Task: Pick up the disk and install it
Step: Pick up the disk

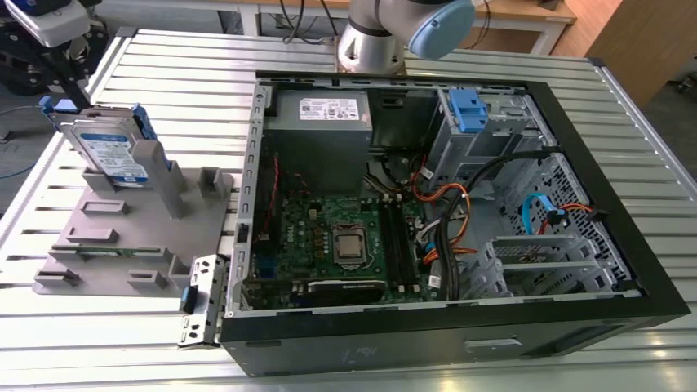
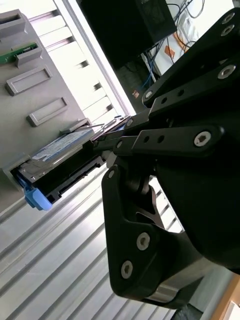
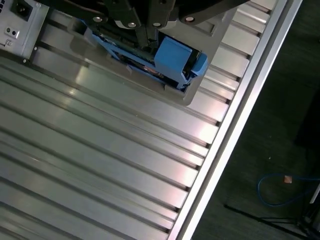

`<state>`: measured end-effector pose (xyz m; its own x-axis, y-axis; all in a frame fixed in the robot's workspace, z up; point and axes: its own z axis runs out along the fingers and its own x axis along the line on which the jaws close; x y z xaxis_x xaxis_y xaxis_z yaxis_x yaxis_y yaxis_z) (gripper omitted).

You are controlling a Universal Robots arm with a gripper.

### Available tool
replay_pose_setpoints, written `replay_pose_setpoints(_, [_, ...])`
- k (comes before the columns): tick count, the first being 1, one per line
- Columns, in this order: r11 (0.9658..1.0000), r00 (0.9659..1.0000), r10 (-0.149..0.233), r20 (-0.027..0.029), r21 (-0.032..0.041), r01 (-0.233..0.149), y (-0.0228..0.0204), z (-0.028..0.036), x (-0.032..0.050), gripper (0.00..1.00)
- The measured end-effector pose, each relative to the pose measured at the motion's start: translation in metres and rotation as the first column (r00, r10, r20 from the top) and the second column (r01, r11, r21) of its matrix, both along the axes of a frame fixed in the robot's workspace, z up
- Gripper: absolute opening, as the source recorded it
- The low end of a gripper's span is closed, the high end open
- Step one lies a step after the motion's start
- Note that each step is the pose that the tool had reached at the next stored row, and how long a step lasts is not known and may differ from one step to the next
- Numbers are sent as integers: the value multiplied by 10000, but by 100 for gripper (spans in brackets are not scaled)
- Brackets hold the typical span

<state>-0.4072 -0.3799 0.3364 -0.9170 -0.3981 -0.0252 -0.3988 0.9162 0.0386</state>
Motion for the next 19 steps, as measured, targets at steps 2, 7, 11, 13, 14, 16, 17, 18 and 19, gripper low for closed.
replay_pose_setpoints(2, [9998, 9998, 179, 0, 0, -179, 0, 0, 0, 11])
replay_pose_setpoints(7, [9976, 9976, 696, 0, 0, -696, 0, 0, 0, 11])
replay_pose_setpoints(11, [9933, 9933, 1159, 1, 0, -1159, 0, -2, 0, 11])
replay_pose_setpoints(13, [9900, 9900, 1412, 0, 0, -1412, 0, -3, 0, 11])
replay_pose_setpoints(14, [9882, 9882, 1532, 1, 0, -1532, 0, -4, 0, 11])
replay_pose_setpoints(16, [9843, 9843, 1764, 0, 0, -1764, 0, -5, 0, 11])
replay_pose_setpoints(17, [9821, 9821, 1886, 0, 0, -1886, 0, -6, 0, 11])
replay_pose_setpoints(18, [9796, 9796, 2010, 0, 0, -2010, 0, -7, 0, 11])
replay_pose_setpoints(19, [9769, 9769, 2135, -1, 0, -2135, 0, -8, 0, 11])
